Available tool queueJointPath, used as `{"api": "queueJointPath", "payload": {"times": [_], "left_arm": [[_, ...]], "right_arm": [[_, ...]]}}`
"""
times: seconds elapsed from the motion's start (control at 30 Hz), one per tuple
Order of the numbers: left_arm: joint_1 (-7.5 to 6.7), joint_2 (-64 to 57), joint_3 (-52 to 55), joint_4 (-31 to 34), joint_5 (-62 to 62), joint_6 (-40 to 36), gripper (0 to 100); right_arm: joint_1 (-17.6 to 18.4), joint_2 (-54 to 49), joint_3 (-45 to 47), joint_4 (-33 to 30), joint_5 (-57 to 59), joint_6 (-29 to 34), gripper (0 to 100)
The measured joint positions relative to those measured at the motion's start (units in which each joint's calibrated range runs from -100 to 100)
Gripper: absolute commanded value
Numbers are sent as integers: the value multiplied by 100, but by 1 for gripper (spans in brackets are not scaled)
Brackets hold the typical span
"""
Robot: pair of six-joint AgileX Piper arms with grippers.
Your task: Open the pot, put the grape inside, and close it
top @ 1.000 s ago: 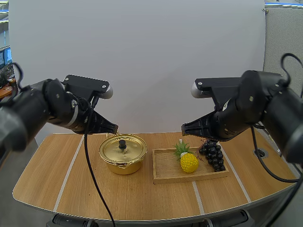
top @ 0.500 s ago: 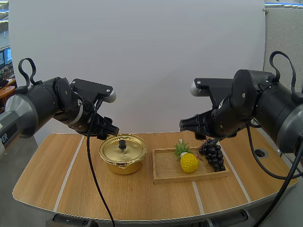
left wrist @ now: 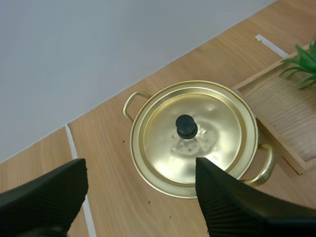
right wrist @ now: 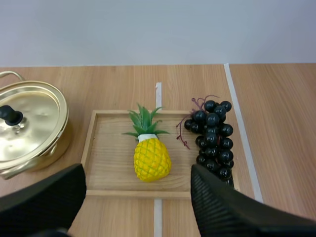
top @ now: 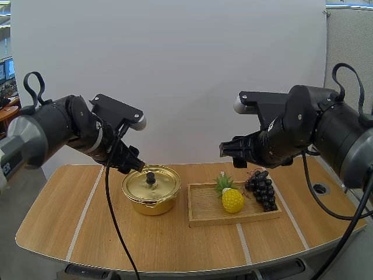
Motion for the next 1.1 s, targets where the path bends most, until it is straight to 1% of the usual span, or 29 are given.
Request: {"api": "queueJointPath", "payload": {"times": [0.03, 0.07, 0.1, 0.2, 0.37, 0.6, 0.67, 0.73, 0.83, 0.9, 0.93, 1.0, 1.1], "left_arm": [[0, 11, 0, -15, 0, 93, 100], [0, 206, -64, -370, -22, 702, 100], [0, 252, -103, -433, -7, 789, 100], [0, 521, -304, -511, 89, 938, 100], [0, 1541, -1120, -545, 929, 1174, 100], [-8, 2665, -2086, -558, 1710, 1334, 100], [-54, 2902, -2275, -558, 1892, 1366, 100], [-140, 3108, -2432, -547, 2060, 1378, 100], [-325, 3354, -2537, -547, 2172, 1390, 100], [-398, 3442, -2547, -534, 2222, 1402, 100], [-458, 3526, -2547, -523, 2222, 1402, 100], [-488, 3633, -2547, -506, 2240, 1402, 100], [-488, 3810, -2547, -385, 2240, 1402, 100]], "right_arm": [[0, 0, 0, 11, 84, 0, 100], [0, 0, 0, 21, 257, 0, 100], [0, 0, 0, 21, 328, 0, 100], [0, 0, 0, 21, 669, 0, 100], [0, 0, 0, 21, 1217, 0, 100], [0, 0, 0, 21, 1452, 0, 100], [0, 0, 0, 21, 1524, 0, 100], [0, 0, 0, 21, 1583, 0, 100], [0, 0, 0, -16, 1628, 0, 100], [0, 0, 0, -65, 1646, 0, 100], [0, 0, 0, -79, 1680, 0, 100], [0, 0, 0, -112, 1680, 0, 100], [0, 0, 0, -150, 1698, 0, 100]]}}
